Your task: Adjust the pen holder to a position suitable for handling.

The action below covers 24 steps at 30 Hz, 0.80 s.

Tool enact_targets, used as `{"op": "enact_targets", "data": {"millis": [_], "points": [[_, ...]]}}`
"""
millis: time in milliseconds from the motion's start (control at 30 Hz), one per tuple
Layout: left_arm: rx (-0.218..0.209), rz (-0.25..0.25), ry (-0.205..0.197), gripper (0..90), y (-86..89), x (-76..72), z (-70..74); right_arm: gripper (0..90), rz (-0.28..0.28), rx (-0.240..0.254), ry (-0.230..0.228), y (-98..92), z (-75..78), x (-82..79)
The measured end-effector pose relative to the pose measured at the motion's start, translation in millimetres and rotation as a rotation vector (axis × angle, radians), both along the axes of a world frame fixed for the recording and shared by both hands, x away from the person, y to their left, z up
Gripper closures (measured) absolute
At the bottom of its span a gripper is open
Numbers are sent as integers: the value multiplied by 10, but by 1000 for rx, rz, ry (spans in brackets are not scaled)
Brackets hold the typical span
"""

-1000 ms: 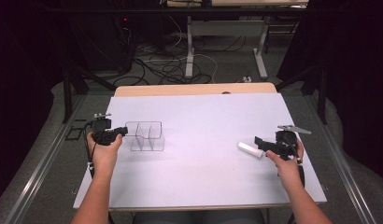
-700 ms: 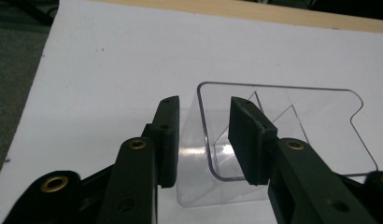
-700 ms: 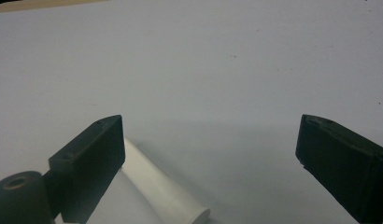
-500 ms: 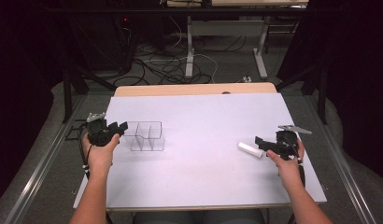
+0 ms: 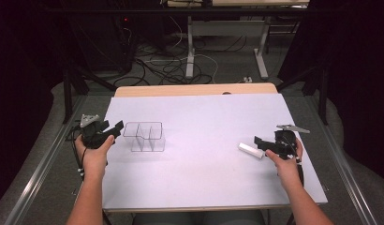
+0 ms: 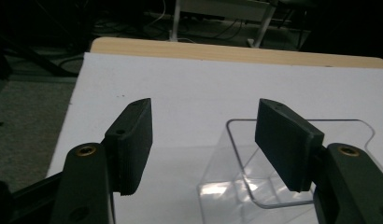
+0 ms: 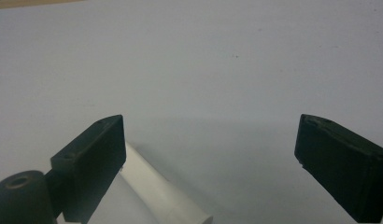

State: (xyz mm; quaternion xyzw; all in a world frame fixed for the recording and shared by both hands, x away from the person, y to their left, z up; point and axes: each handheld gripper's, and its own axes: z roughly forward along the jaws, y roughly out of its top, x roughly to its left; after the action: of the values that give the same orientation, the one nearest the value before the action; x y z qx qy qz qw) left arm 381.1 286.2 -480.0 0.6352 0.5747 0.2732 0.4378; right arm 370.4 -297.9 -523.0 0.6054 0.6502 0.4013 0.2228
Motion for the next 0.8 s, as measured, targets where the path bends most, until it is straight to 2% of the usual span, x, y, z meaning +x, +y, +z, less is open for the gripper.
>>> {"op": "enact_targets", "data": {"millis": [33, 100, 133, 167, 200, 233, 300, 367, 433, 567, 667, 733, 800], "points": [[16, 4, 3, 371, 17, -3, -1, 83, 5, -4, 0, 3, -4, 6], [18, 16, -8, 371, 44, 2, -18, 83, 4, -4, 2, 15, -10, 17], [11, 19, 0, 372, 55, 0, -27, 83, 7, -6, 2, 16, -12, 18], [4, 16, -9, 395, 63, 5, -47, 83, 7, -6, 2, 17, -11, 17], [10, 9, 5, 426, 66, 4, -59, 83, 5, -5, 3, 19, -10, 13], [23, 14, -6, 446, 57, 15, -84, 84, 3, -7, 3, 19, -10, 8], [48, 18, 20, 508, 48, 31, -124, 88, 4, -8, 0, 4, -6, -1], [42, 16, 35, 592, 41, 43, -162, 92, -4, -10, -2, -17, -1, -9], [34, 13, 53, 611, 39, 49, -194, 93, -2, -8, -3, -24, 0, -13], [22, -18, 52, 674, 16, 75, -260, 99, -5, -12, 3, -19, -2, -23], [2, -31, 65, 723, -3, 73, -260, 107, -2, -19, -1, -21, -1, -23], [-33, -32, 75, 769, -14, 72, -271, 108, -3, -20, -1, -20, -1, -26], [-38, -37, 89, 811, -17, 68, -284, 110, -3, -19, 0, -22, 0, -26]]}}
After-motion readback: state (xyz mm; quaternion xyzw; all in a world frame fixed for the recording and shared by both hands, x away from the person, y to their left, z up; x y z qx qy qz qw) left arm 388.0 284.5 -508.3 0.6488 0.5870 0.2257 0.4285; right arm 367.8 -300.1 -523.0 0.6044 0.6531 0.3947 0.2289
